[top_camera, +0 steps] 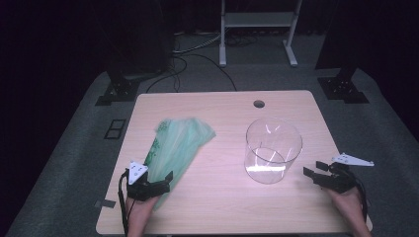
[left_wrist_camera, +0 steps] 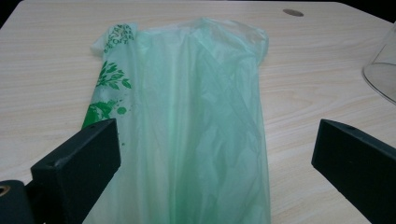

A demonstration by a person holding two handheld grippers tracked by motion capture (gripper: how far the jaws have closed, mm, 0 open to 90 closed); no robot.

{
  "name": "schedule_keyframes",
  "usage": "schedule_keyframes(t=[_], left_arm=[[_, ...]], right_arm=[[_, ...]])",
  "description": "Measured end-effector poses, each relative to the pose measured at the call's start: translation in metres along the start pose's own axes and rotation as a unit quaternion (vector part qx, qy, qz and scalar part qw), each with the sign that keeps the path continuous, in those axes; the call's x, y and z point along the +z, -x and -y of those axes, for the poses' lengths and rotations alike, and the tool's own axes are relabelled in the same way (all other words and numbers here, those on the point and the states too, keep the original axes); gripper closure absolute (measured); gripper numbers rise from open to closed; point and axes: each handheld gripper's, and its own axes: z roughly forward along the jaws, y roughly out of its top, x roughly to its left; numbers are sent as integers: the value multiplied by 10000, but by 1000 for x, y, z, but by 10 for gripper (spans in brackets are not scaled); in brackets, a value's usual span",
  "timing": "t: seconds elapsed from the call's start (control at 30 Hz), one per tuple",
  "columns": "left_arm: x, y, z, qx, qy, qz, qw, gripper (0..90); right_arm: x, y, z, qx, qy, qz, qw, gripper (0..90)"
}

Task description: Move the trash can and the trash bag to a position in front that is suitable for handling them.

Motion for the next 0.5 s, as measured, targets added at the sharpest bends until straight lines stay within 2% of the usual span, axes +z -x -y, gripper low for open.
schedule_keyframes(t=[0.27, 0.5], left_arm=[[0, 2, -1, -24, 38, 6, 10000, 0], [1, 4, 0, 63, -10, 50, 10000, 0]], right_arm=[[-1, 0, -7, 111, 112, 244, 9996, 329], [-1, 3, -20, 211, 129, 424, 9988, 329]])
